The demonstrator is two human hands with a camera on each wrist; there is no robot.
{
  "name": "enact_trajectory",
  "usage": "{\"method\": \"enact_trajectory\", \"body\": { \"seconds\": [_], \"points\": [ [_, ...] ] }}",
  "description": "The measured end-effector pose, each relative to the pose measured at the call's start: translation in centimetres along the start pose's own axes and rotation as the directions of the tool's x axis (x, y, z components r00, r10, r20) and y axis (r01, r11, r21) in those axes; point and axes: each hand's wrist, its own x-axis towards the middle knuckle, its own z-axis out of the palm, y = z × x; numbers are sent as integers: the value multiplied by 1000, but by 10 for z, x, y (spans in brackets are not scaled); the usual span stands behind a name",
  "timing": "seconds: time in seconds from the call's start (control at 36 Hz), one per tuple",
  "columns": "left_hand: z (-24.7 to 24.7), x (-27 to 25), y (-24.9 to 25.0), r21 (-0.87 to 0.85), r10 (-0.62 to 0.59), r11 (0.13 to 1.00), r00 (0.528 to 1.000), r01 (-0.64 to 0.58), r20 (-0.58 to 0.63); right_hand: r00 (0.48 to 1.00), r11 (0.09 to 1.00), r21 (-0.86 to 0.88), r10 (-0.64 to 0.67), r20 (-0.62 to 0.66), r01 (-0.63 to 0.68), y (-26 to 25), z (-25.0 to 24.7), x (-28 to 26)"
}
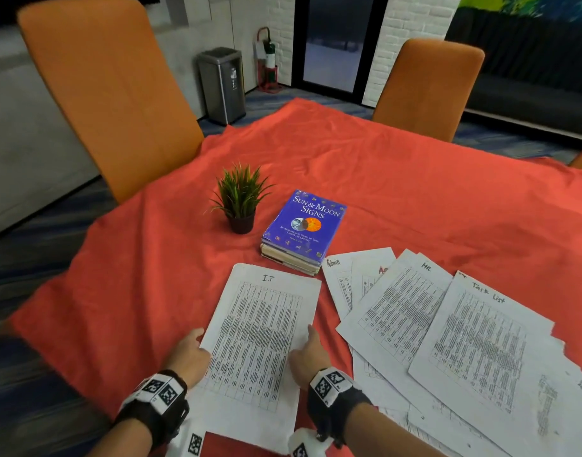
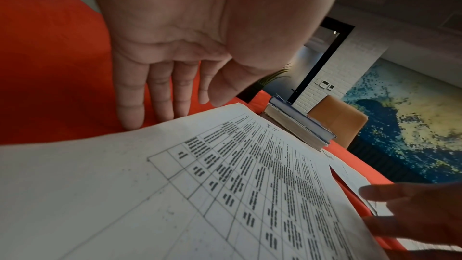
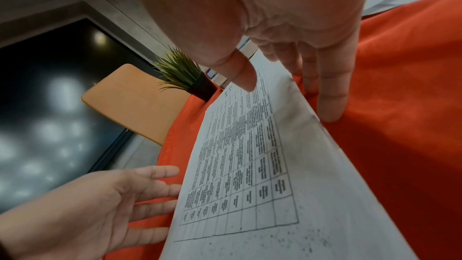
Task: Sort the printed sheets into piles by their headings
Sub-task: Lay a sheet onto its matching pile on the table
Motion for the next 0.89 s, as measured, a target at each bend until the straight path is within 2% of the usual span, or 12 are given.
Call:
{"method": "enact_trajectory", "body": {
  "seconds": [0.19, 0.42, 0.5, 0.64, 0.72, 0.81, 0.89],
  "points": [
    [-2, -3, 1, -42, 17, 999, 999, -15, 36, 998, 1000, -23, 2, 62, 0, -2, -4, -9],
    [-4, -4, 5, -39, 4, 999, 999, -1, 52, 998, 1000, 14, -12, 63, 11, -3, -6, -8],
    [0, -4, 6, -22, 36, 999, 998, -35, 42, 997, 999, 28, -36, 66, 35, 1, -11, -2],
    [4, -3, 5, 9, 5, 1000, 1000, -5, -8, 993, 995, 42, -93, 74, 90, 1, -28, -8],
    [6, -2, 7, 154, -18, 987, 994, 34, -105, 995, 996, -7, -86, 48, 86, 5, -42, -9],
    [16, -11, 24, 288, 95, 956, 983, -47, -155, 991, 991, -27, -130, -22, 129, 20, -55, -2],
    [41, -17, 51, 231, 246, 947, 967, -225, -67, 992, 994, 59, -82, -98, 88, 48, -83, 8]
  ]
}}
